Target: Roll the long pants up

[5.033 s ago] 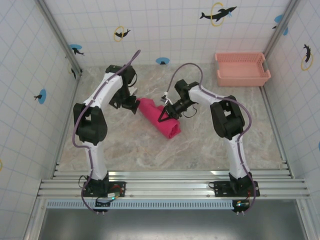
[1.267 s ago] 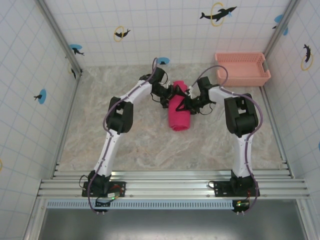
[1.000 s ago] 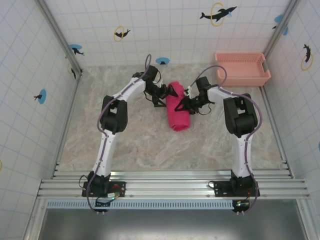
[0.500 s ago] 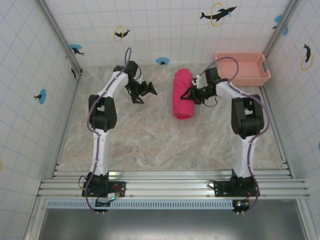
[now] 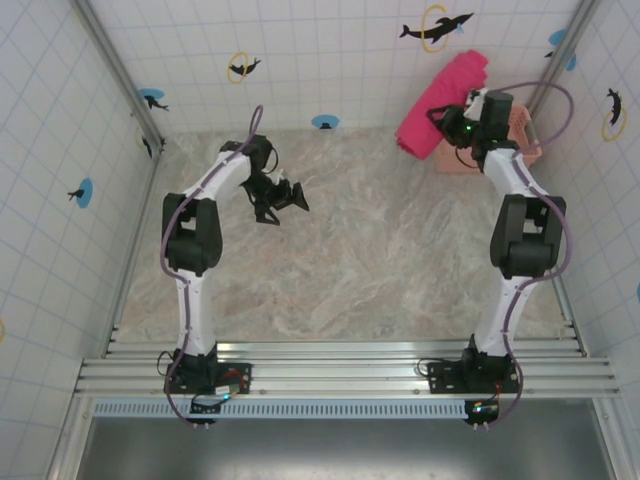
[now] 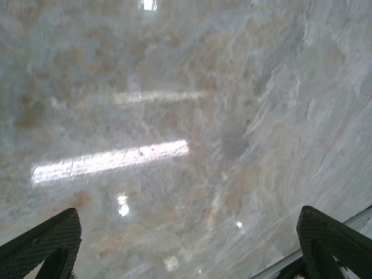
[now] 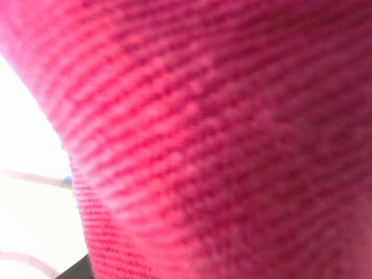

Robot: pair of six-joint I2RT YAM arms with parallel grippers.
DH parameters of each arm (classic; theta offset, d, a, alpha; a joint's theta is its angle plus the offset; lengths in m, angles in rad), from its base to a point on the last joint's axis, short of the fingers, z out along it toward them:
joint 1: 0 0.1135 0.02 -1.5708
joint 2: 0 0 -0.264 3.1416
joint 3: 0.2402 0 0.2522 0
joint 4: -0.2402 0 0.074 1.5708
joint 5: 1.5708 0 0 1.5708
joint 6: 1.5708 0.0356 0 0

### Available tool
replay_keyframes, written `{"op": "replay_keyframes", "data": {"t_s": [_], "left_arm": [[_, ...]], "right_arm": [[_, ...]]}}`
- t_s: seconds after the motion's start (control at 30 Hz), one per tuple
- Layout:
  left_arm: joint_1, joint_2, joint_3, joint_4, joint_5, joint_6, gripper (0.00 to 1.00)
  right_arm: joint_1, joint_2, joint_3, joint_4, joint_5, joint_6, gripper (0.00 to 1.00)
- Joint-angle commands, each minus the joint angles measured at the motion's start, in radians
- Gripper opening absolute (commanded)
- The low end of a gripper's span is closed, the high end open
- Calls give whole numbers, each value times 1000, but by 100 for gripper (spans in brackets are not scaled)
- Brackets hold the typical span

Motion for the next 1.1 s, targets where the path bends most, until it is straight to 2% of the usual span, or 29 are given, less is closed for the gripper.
{"op": "replay_keyframes", "data": {"t_s": [0.0, 0.3, 0.67, 0.73, 0.8, 0.87, 0.9, 0.93, 0.97, 1.07], "left_arm": [[-1, -74, -62, -56, -37, 72, 97], [-1, -187, -213, -88, -47, 82, 98], [-2, -311, -225, -181, -119, 79, 98], [-2, -325, -238, -191, -131, 78, 98], [-2, -333, -253, -192, -137, 73, 98], [-2, -339, -268, -185, -137, 69, 98], [-2, -341, -273, -180, -137, 67, 97], [-2, -342, -278, -175, -137, 65, 97], [-2, -338, -281, -171, -137, 65, 97], [-2, -322, -279, -162, -132, 62, 97]], "right_arm": [[-38, -41, 37, 284, 185, 90, 0], [-68, 161, 127, 409, 353, 186, 0], [-51, 384, 185, 546, 508, 299, 0], [-47, 403, 194, 547, 526, 315, 4], [-41, 403, 199, 521, 537, 319, 38], [-32, 380, 185, 490, 550, 296, 47], [-28, 358, 174, 455, 558, 277, 54], [-22, 334, 165, 404, 572, 256, 85], [-17, 302, 150, 338, 594, 227, 98], [6, 183, 119, 128, 693, 148, 98]]}}
